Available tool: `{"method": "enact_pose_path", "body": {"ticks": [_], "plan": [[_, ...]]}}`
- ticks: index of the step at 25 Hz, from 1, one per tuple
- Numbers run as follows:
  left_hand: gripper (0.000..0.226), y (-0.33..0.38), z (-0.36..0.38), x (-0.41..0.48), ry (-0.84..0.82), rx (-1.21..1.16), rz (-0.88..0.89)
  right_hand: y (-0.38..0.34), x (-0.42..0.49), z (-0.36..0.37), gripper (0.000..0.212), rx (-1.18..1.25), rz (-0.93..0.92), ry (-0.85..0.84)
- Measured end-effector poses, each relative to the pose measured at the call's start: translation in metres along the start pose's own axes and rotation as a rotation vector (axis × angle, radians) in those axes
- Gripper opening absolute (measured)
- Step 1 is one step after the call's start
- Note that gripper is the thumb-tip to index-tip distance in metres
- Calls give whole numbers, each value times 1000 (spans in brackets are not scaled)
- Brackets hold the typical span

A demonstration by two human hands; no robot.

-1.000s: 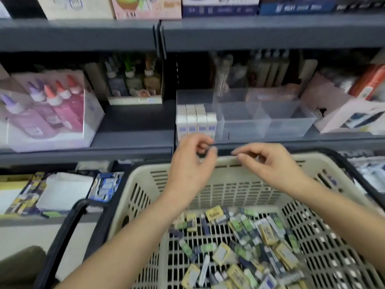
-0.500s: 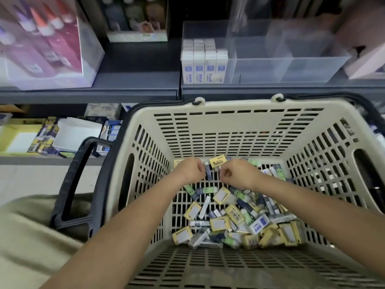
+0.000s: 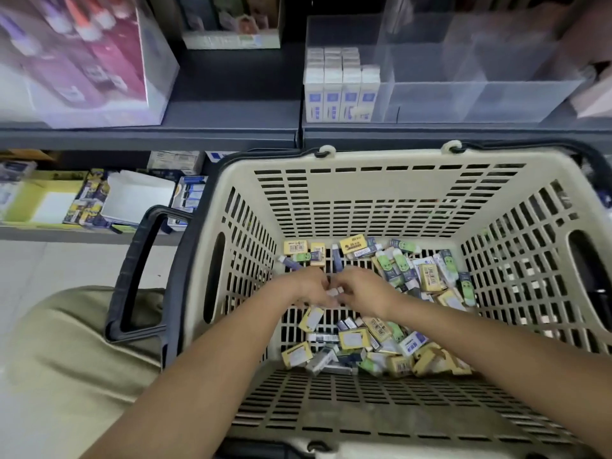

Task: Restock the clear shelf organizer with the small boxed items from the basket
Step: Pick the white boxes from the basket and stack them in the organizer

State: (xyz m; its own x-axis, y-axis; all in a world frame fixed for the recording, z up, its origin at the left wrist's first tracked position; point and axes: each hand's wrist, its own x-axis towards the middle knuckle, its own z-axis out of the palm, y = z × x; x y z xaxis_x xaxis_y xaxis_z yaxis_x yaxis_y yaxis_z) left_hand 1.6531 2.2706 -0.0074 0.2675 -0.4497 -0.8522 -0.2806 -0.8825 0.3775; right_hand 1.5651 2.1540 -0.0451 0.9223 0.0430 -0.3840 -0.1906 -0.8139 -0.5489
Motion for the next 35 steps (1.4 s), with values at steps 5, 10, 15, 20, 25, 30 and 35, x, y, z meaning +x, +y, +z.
{"method": "enact_pose_path", "body": {"ticks": [5,10,15,20,25,30,35], "plan": [[34,3,-14,-12,136,-190,-88,-11,-11,8,23,128,159,-97],[35,0,-17,-21,243,-532,-73,-32,-17,32,28,-422,-176,-249],[5,0,-14,-20,283,-736,-47,-25,-17,6,33,-282,13,-20],[19,-1,-8,-17,262,-796,-8,-31,-43,34,33,-484,-353,-268],[21,-5,-5,-14,155,-652,-33,-29,-29,7,18,-91,-164,-203],[46,-8,-2,-17,-168,-713,-22,-13,-26,-28,15,590,167,55],[25,-14,-7,-14,-56,-1060,25,-13,-37,-15,10,484,199,-54]]}}
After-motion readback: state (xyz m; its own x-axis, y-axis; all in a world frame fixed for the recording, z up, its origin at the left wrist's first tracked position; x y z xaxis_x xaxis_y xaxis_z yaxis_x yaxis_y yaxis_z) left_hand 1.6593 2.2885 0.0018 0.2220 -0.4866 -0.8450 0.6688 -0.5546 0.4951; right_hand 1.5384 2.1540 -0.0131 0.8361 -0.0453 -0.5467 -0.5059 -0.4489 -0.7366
